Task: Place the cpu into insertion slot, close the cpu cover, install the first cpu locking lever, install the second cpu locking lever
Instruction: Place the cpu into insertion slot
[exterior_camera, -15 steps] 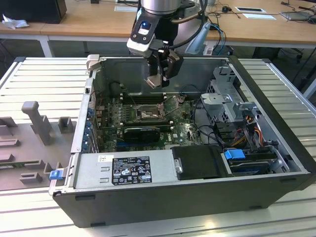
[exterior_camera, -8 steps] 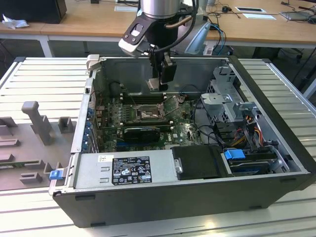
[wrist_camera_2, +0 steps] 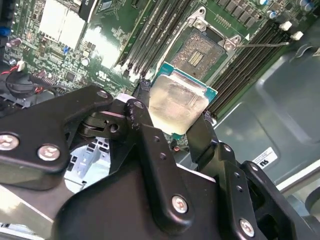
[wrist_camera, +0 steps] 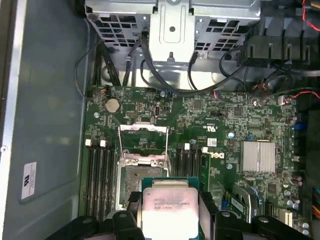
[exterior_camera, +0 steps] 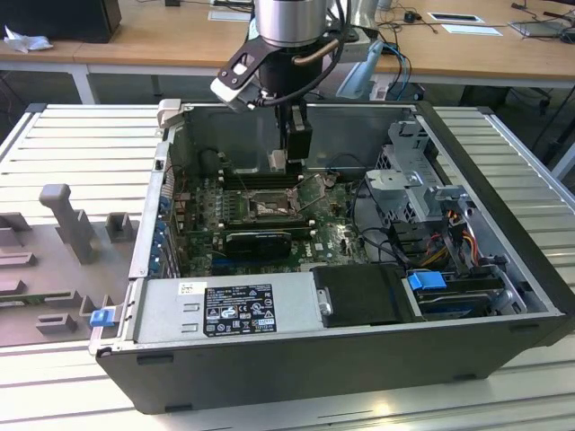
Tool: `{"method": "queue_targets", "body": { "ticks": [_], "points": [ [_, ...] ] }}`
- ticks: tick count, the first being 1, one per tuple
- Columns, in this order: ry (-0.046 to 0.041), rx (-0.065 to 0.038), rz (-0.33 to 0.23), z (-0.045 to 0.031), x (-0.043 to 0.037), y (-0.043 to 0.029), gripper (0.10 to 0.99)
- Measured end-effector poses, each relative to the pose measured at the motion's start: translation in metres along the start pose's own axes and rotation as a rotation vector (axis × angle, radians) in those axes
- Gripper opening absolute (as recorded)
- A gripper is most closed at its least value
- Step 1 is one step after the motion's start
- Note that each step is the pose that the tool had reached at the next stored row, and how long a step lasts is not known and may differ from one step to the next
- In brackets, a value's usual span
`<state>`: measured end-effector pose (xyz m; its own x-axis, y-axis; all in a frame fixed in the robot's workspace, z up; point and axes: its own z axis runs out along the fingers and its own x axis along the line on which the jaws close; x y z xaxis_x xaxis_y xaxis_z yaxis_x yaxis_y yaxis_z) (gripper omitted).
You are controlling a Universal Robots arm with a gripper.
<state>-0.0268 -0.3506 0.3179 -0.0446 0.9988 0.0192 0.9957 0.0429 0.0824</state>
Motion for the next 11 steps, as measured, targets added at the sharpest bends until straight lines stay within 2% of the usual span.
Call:
{"method": "queue_targets", "body": {
  "ticks": [2,4,11],
  "points": [
    [-0.0003,0.0,0.0,0.0043,0.0,-0.0004,0.541],
    [-0.0004,0.0,0.0,0.0123,-0.0002,-0.0024,0.541],
    [-0.0004,0.0,0.0,0.0282,-0.0002,-0.004,0.541]
  ]
}}
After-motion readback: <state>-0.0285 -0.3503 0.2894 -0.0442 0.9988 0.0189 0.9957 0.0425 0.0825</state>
